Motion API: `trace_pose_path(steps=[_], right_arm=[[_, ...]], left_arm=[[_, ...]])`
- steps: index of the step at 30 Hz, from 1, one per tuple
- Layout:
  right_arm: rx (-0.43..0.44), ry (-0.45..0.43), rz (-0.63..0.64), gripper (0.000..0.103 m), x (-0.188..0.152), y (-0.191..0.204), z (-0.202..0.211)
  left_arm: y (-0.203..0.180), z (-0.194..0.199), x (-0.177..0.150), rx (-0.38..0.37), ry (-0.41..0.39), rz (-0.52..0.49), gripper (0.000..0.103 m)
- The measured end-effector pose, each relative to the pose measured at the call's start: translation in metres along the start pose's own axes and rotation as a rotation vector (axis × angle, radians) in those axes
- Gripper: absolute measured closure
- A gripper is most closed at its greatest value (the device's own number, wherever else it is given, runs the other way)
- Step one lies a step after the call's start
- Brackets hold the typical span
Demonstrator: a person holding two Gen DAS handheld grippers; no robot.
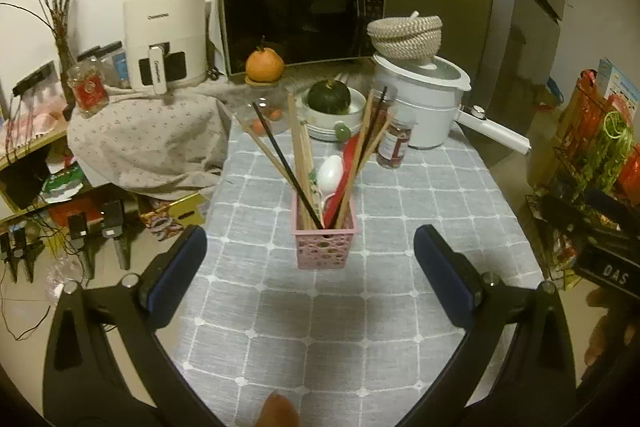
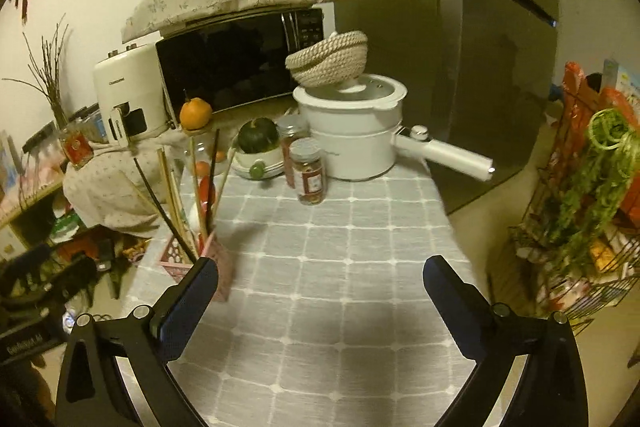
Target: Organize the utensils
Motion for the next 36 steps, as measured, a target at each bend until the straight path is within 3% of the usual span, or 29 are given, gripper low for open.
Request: trace_pose_path(steps=[18,36], right_arm=[[-0.040,-0.046,0.005,0.000,0.002,-0.013,0.012],[-0.027,-0.020,0.016,0.000,-0.006,-0.007,0.006]], left_arm=[[-0.018,0.000,-0.005,-0.029,0.002,-0.015,0.000],[-0.018,-0.001,-0.007,-0.036,0.002,-0.011,0.000]])
Point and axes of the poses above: each gripper's, at about its wrist camera, not at the fingertips, and z roughly against the way its jaws point, y to its left, x to its top, the point moved 8 cm from there along -z, roughly the way its jaws point, and after that the axes turned 14 degrees about -x, right-handed, at the moved point
